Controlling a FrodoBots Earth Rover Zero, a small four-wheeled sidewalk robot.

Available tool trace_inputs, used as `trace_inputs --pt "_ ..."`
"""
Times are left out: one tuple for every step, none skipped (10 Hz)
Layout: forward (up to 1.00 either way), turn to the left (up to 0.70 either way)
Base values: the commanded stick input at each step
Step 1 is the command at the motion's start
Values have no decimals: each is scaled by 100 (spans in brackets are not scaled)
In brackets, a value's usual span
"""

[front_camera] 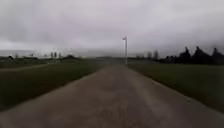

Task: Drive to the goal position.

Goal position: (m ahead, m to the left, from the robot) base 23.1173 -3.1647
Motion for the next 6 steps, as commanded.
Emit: trace_inputs --pt "85 0" --pt "85 0" --pt "85 0" --pt "85 0" --pt "85 0" --pt "85 0"
